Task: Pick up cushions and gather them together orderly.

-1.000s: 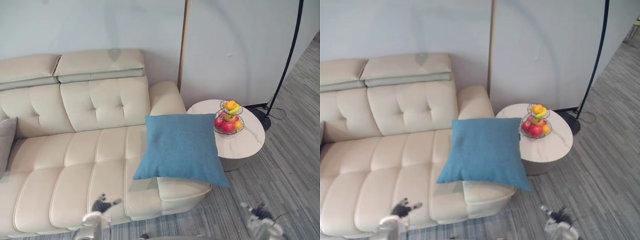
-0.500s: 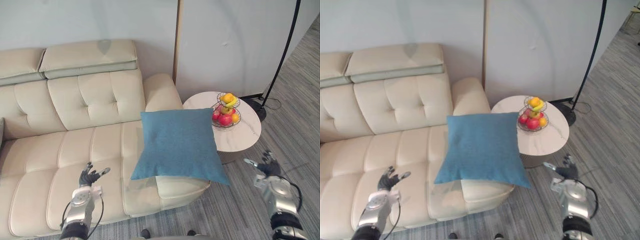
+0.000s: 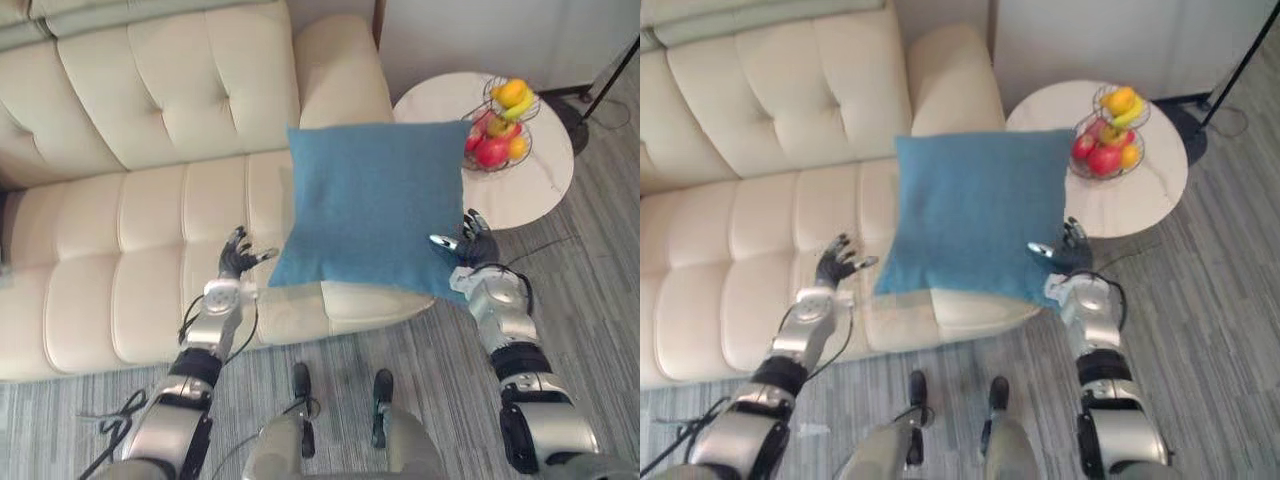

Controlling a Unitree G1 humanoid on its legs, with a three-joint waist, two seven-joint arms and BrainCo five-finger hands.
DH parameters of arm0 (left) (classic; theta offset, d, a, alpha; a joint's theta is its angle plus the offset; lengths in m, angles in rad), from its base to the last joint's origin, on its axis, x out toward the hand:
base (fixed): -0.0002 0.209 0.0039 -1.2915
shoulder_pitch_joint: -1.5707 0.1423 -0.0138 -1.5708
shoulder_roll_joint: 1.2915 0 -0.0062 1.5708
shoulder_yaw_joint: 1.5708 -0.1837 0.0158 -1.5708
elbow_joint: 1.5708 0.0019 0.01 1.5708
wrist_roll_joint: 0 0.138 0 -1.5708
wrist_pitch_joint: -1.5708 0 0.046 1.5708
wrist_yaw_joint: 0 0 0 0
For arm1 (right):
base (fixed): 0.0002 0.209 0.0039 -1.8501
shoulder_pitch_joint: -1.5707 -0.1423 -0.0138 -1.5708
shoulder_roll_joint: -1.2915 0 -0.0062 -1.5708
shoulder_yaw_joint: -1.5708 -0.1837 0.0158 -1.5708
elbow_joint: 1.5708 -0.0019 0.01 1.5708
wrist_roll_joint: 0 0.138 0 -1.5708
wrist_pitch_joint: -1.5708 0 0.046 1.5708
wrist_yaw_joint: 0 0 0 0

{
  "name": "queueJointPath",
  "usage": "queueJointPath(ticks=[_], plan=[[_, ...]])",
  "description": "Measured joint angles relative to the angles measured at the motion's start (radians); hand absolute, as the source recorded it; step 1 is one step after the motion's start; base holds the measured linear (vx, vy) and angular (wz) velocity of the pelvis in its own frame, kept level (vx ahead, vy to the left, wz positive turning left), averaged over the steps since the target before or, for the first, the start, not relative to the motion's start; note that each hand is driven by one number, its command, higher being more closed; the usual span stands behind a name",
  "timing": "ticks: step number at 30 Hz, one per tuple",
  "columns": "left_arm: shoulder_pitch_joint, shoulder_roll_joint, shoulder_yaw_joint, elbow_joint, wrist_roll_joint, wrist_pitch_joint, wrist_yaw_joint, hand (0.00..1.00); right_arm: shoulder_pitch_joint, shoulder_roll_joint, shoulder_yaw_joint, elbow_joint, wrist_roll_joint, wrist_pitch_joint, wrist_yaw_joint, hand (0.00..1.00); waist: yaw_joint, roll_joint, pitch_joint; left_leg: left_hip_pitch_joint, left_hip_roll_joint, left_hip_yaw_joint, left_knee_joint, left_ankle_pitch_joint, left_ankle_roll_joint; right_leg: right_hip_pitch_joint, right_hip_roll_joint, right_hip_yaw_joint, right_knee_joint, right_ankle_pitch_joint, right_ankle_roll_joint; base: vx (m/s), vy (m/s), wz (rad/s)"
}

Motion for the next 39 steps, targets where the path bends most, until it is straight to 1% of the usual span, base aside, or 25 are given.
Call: queueJointPath(ticks=[4, 7, 11, 12, 13, 16, 19, 22, 24, 28, 30, 34, 36, 39], plan=[[-0.078, -0.03, -0.037, 0.025, 0.002, 0.001, 0.018, 0.0, -0.007, 0.009, 0.03, -0.059, 0.0, -0.008, -0.027, 0.0, -0.001, -0.002, 0.007, -0.04, 0.003, 0.003, -0.004, 0.013, -0.006, -0.065, -0.006, 0.001, 0.053, -0.013, 0.001, -0.07, -0.029, 0.04], [-0.126, -0.048, -0.073, 0.04, 0.005, 0.005, 0.036, 0.0, -0.009, 0.03, 0.038, -0.103, 0.001, -0.009, -0.045, 0.0, -0.01, -0.002, 0.019, -0.058, 0.01, 0.005, -0.011, 0.026, -0.014, -0.091, -0.003, -0.002, 0.066, -0.013, 0.001, -0.04, -0.034, -0.01], [-0.184, -0.07, -0.122, 0.064, 0.036, 0.011, 0.065, 0.0, -0.009, 0.035, 0.054, -0.144, 0.015, -0.018, -0.067, 0.0, -0.012, -0.003, 0.03, -0.085, 0.014, 0.011, -0.022, 0.038, -0.021, -0.129, -0.002, -0.004, 0.08, -0.013, 0.0, 0.0, 0.0, 0.0], [-0.196, -0.07, -0.129, 0.067, 0.058, 0.017, 0.073, 0.0, -0.011, 0.039, 0.054, -0.152, 0.023, -0.024, -0.068, 1.0, -0.013, -0.004, 0.03, -0.093, 0.014, 0.013, -0.022, 0.039, -0.022, -0.139, -0.002, -0.003, 0.081, -0.013, 0.0, 0.0, 0.0, 0.0], [-0.212, -0.072, -0.142, 0.075, 0.076, 0.026, 0.083, 1.0, -0.01, 0.045, 0.054, -0.16, 0.042, -0.032, -0.069, 1.0, -0.013, -0.004, 0.031, -0.102, 0.015, 0.015, -0.023, 0.044, -0.02, -0.149, -0.001, -0.002, 0.081, -0.011, -0.002, 0.02, -0.014, -0.04], [-0.229, -0.067, -0.159, 0.076, 0.118, 0.045, 0.094, 1.0, -0.008, 0.067, 0.054, -0.173, 0.081, -0.043, -0.09, 1.0, -0.016, -0.007, 0.036, -0.099, 0.017, 0.031, -0.029, 0.05, -0.022, -0.153, 0.003, 0.006, 0.079, -0.009, -0.004, 0.03, -0.019, -0.08], [-0.244, -0.058, -0.167, 0.076, 0.142, 0.05, 0.11, 1.0, -0.007, 0.064, 0.055, -0.187, 0.127, -0.057, -0.094, 1.0, -0.014, -0.008, 0.036, -0.099, 0.019, 0.041, -0.037, 0.051, -0.022, -0.16, 0.007, 0.015, 0.077, -0.008, -0.005, 0.02, -0.017, -0.08], [-0.26, -0.057, -0.177, 0.076, 0.139, 0.049, 0.125, 1.0, -0.006, 0.066, 0.055, -0.188, 0.157, -0.069, -0.094, 1.0, -0.014, -0.008, 0.036, -0.099, 0.018, 0.047, -0.038, 0.051, -0.022, -0.163, 0.008, 0.02, 0.077, -0.008, -0.005, 0.02, -0.016, -0.05], [-0.265, -0.056, -0.192, 0.058, 0.119, 0.048, 0.131, 1.0, -0.002, 0.067, 0.055, -0.195, 0.158, -0.073, -0.094, 1.0, -0.014, -0.008, 0.036, -0.098, 0.018, 0.048, -0.038, 0.051, -0.022, -0.163, 0.008, 0.021, 0.077, -0.008, -0.006, 0.0, 0.0, 0.0], [-0.264, -0.059, -0.206, 0.003, 0.08, 0.046, 0.132, 1.0, 0.048, 0.073, 0.062, -0.251, 0.162, -0.077, -0.094, 1.0, -0.01, -0.006, 0.041, -0.073, 0.018, 0.047, -0.04, 0.05, -0.023, -0.137, 0.007, 0.022, 0.076, -0.008, -0.006, 0.0, 0.0, 0.0], [-0.243, -0.06, -0.206, -0.059, 0.063, 0.044, 0.132, 1.0, 0.084, 0.084, 0.062, -0.282, 0.164, -0.08, -0.095, 1.0, -0.01, -0.006, 0.044, -0.051, 0.018, 0.048, -0.045, 0.048, -0.026, -0.116, 0.007, 0.024, 0.076, -0.01, -0.004, 0.0, 0.0, 0.0], [-0.111, -0.063, -0.206, -0.251, 0.028, 0.034, 0.151, 1.0, 0.201, 0.128, 0.063, -0.378, 0.165, -0.084, -0.097, 1.0, -0.012, -0.006, 0.043, 0.003, 0.016, 0.053, -0.054, 0.038, -0.037, -0.07, 0.006, 0.028, 0.076, -0.023, -0.001, 0.02, -0.007, -0.04], [-0.009, -0.073, -0.206, -0.346, 0.009, 0.032, 0.152, 1.0, 0.278, 0.146, 0.063, -0.446, 0.163, -0.085, -0.097, 1.0, -0.014, -0.005, 0.043, 0.034, 0.016, 0.052, -0.054, 0.031, -0.039, -0.039, 0.006, 0.027, 0.079, -0.035, -0.002, 0.05, -0.01, 0.02], [0.189, -0.112, -0.192, -0.51, 0.0, 0.027, 0.151, 1.0, 0.42, 0.151, 0.084, -0.6, 0.153, -0.089, -0.096, 1.0, -0.014, 0.0, 0.037, 0.082, 0.016, 0.038, -0.054, 0.02, -0.044, 0.014, 0.004, 0.013, 0.083, -0.057, -0.001, 0.07, -0.019, 0.12]])
